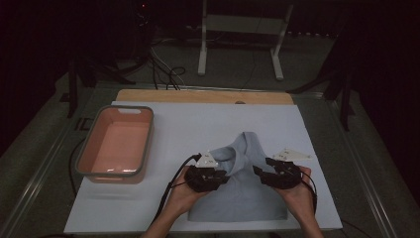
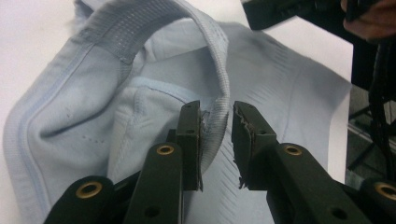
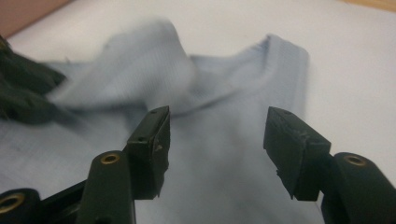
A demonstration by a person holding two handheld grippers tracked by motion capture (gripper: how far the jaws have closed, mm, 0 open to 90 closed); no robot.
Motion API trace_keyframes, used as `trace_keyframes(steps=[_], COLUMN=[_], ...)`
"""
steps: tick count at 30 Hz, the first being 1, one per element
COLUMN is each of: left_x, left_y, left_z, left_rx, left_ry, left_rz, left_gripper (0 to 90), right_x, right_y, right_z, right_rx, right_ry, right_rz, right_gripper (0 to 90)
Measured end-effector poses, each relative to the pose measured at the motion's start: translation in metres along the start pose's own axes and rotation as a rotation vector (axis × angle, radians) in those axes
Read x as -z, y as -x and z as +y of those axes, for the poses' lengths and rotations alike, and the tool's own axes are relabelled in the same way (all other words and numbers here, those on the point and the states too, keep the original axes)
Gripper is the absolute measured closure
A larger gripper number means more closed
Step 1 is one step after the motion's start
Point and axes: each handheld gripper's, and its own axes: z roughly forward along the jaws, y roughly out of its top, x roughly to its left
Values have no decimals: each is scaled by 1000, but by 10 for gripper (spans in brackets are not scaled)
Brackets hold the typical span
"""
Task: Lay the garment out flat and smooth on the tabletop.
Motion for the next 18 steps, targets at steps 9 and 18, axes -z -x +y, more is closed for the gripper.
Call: trace_keyframes(steps=[9,18], left_x=[1,16], left_y=[5,0], left_z=[-5,10], left_rx=[-25,-5], left_ry=[-46,20], left_rz=[-29,-6], left_gripper=[677,534], right_x=[-12,-25], right_y=[-13,-23], right_z=[8,3], right_rx=[23,27], right_ry=[3,-39], right_rz=[45,92], right_gripper=[411,457])
